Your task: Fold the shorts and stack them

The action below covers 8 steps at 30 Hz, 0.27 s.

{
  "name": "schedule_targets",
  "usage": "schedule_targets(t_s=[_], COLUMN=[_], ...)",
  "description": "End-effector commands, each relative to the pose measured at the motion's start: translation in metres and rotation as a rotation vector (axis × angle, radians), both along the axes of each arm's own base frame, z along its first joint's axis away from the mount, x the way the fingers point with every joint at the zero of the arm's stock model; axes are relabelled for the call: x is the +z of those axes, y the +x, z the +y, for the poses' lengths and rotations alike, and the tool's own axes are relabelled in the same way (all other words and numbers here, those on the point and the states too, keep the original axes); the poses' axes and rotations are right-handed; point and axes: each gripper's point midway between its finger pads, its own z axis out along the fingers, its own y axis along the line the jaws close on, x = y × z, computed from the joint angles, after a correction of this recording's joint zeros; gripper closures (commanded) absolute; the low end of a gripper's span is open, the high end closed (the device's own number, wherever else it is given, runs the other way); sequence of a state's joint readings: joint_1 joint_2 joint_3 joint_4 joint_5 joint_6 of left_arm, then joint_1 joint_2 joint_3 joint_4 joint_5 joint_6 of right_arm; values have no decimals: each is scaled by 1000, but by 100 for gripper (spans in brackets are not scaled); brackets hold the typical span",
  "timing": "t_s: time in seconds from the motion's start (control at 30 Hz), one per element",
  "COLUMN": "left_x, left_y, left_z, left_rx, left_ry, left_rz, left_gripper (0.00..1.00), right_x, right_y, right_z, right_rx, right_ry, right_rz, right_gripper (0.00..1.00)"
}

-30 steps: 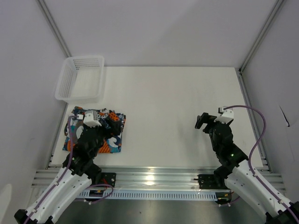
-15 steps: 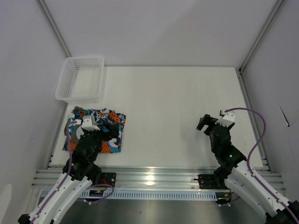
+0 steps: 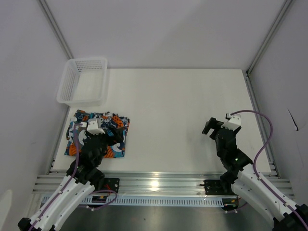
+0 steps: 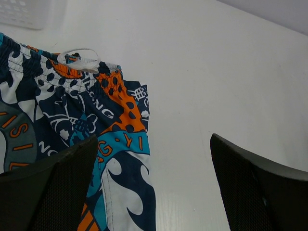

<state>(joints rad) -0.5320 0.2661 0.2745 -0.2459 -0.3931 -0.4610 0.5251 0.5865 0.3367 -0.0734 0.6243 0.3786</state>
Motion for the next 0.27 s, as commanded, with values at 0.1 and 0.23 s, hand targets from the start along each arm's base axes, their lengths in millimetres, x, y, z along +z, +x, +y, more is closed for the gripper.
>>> schedule_targets(t_s=[0.1, 0.23], left_x=[9, 8], left_y=[4, 4], left_z=[2, 2], left_rx=[17, 18], left_ry=[-1, 3], left_rz=[-43, -38], left_gripper=[1, 1], right_x=[9, 12], right_y=[3, 1], right_z=[-5, -6], right_rx=[-39, -41], right_ry=[31, 38], right_rz=[-40, -51], right_gripper=[1, 1])
